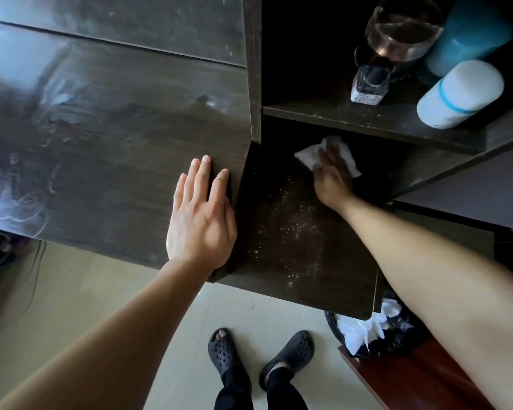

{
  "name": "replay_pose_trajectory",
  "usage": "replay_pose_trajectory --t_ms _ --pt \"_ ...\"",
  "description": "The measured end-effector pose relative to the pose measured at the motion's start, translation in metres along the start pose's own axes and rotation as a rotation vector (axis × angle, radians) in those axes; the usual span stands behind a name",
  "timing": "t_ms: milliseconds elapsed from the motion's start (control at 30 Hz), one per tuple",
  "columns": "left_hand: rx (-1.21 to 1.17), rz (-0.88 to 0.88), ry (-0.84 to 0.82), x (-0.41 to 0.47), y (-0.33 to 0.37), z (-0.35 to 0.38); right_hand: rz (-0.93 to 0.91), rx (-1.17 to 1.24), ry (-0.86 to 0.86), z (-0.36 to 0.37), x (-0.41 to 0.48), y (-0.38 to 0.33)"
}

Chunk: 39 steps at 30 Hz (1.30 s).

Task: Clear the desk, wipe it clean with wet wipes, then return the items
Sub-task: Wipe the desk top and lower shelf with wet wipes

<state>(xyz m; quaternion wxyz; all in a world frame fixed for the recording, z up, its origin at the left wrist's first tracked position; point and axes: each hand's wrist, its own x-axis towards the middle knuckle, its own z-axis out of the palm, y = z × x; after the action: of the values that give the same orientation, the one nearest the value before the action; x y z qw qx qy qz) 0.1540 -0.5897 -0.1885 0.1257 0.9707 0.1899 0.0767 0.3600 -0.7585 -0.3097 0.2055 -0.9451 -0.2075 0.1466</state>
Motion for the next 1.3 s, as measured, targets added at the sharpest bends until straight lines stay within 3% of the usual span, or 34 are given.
replay_pose_trajectory --t_ms 100,200,267,333,400,500,600,633,767,800,967,1033,1100,1233,1300 --pt "0.003 -0.005 -0.017 0.0 0.001 -0.002 -0.316 0.014 -0.174 0.019 -0.062 -0.021" --pt "0.004 -0.006 -0.017 0.0 0.002 -0.003 -0.433 0.03 -0.212 0.006 -0.071 -0.002" --pt "0.001 -0.006 -0.011 0.0 0.002 -0.002 -0.33 0.003 -0.124 -0.005 -0.037 0.007" --pt "0.003 -0.005 -0.01 0.0 0.001 -0.001 -0.111 -0.006 -0.028 -0.007 0.002 0.009" --pt "-0.002 -0.009 -0.011 0.0 0.001 0.0 -0.07 -0.017 -0.021 0.006 0.018 -0.013" --pt "-0.003 -0.004 -0.011 0.0 0.0 0.001 -0.403 -0.016 -0.147 0.039 -0.014 -0.045" --pt "-0.002 -0.008 -0.015 0.0 -0.001 0.0 -0.586 -0.07 -0.252 0.033 -0.054 -0.026" --pt "-0.001 -0.009 -0.017 0.0 -0.001 -0.001 -0.58 -0.06 -0.226 0.021 -0.053 -0.013" --pt "-0.006 -0.003 -0.01 0.001 0.0 0.0 -0.198 -0.042 -0.095 -0.015 -0.017 0.034" --pt "-0.007 -0.003 -0.011 0.001 -0.001 0.0 -0.175 -0.034 -0.082 -0.014 -0.023 0.031" --pt "-0.013 -0.005 -0.026 0.0 0.0 -0.001 -0.438 0.025 -0.21 0.027 -0.166 0.019" --pt "-0.013 -0.002 -0.027 0.0 0.0 -0.002 -0.508 0.023 -0.225 0.017 -0.175 0.033" --pt "-0.013 -0.001 -0.025 0.001 0.0 -0.002 -0.456 -0.026 -0.21 0.0 -0.143 0.045" --pt "-0.015 0.002 -0.008 0.001 0.0 0.0 -0.13 0.034 0.01 0.002 -0.089 0.047" --pt "-0.017 0.002 -0.004 0.0 0.0 0.001 -0.145 0.038 0.02 0.029 -0.119 0.029"
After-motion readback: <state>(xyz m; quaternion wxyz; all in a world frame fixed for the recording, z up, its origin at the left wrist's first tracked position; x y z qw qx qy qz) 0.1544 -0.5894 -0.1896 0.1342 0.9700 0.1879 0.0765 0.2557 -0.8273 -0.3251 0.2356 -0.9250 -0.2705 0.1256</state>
